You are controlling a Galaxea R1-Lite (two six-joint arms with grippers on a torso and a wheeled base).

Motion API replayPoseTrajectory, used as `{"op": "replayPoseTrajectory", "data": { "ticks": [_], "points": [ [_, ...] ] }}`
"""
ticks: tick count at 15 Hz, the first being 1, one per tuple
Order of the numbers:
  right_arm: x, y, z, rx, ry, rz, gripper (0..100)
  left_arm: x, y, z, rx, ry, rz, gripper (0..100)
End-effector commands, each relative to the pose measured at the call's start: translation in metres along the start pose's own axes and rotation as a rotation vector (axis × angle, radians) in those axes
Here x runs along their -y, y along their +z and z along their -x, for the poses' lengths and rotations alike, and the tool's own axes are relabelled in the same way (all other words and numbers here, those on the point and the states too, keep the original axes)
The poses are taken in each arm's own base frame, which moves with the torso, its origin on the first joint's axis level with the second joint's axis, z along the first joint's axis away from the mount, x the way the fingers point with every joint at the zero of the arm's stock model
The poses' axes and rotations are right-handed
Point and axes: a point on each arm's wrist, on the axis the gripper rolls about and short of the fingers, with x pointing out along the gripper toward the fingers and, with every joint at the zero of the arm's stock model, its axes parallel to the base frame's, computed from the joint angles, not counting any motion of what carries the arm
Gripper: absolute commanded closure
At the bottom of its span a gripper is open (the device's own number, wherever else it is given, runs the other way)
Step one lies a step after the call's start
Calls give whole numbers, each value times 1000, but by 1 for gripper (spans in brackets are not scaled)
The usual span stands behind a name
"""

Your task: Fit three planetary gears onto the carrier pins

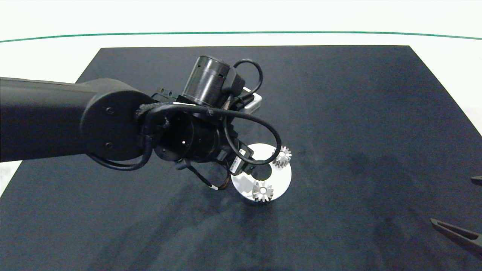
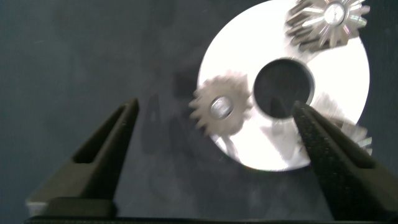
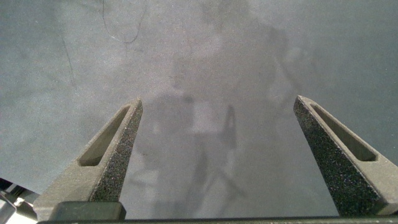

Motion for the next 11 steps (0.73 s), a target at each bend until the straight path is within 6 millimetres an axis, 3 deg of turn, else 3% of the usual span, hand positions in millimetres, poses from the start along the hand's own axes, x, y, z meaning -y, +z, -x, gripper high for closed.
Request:
{"op": "replayPoseTrajectory", "data": {
  "ticks": [1,4,7,9,10,11],
  "points": [
    [1,1,4,18,-8,-2,0,-22,-20,48,19,42,19,0],
    [2,2,3,21,-9,-3,0,-46,-64,109,37,116,83,0],
    [2,3,3,23,-13,-7,0,-67,-129,160,21,284,222,0],
    [3,2,5,24,-30,-14,0,-60,-171,197,57,381,281,0],
    [4,1,6,23,-46,-21,0,-56,-182,207,76,411,296,0],
    [10,-1,15,33,-128,-48,0,-42,-212,229,123,491,324,0]
  ]
}}
